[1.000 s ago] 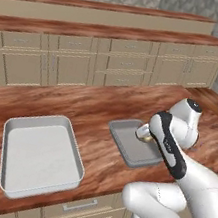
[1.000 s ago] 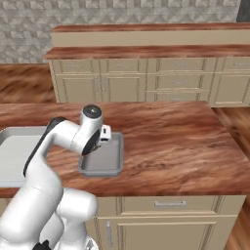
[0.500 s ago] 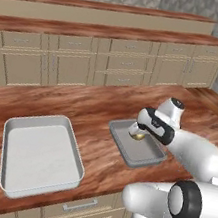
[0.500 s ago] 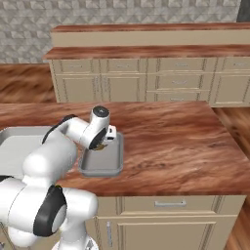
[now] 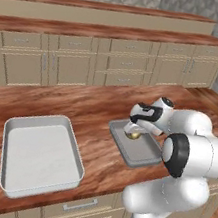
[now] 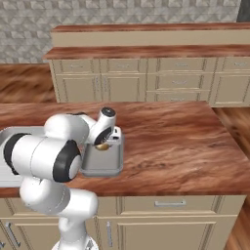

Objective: Place one potato and one fish in each tupperware on the nearby counter, to pack two identical lunches.

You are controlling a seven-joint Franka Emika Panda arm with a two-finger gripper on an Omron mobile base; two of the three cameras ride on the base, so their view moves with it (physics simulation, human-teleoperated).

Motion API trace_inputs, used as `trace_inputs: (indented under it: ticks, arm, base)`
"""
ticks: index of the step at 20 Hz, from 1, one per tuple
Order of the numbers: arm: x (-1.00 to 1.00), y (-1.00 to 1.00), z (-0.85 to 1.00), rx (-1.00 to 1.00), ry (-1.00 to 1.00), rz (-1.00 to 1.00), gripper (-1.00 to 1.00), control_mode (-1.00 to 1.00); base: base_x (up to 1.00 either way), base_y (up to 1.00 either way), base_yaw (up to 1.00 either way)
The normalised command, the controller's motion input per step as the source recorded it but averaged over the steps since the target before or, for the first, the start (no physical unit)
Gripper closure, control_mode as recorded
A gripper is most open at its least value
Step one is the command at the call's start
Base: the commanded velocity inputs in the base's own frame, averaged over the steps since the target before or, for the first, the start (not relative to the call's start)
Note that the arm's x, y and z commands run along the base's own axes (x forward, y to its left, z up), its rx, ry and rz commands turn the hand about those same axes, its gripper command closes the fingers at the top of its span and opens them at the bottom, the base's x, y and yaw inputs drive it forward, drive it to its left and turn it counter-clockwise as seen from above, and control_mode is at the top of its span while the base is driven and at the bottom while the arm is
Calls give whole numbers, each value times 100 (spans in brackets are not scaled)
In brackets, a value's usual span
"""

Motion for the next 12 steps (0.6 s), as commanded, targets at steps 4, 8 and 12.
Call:
trace_inputs:
  ticks: [4, 8, 12]
  arm:
    - [18, 2, -45, 0, -10, 0, -100, -100]
    - [14, 18, 3, 0, -4, 0, -100, -100]
    - [2, 49, 48, 0, -2, 0, -100, -100]
  base:
    - [0, 0, 0]
    - [0, 0, 0]
    - [0, 0, 0]
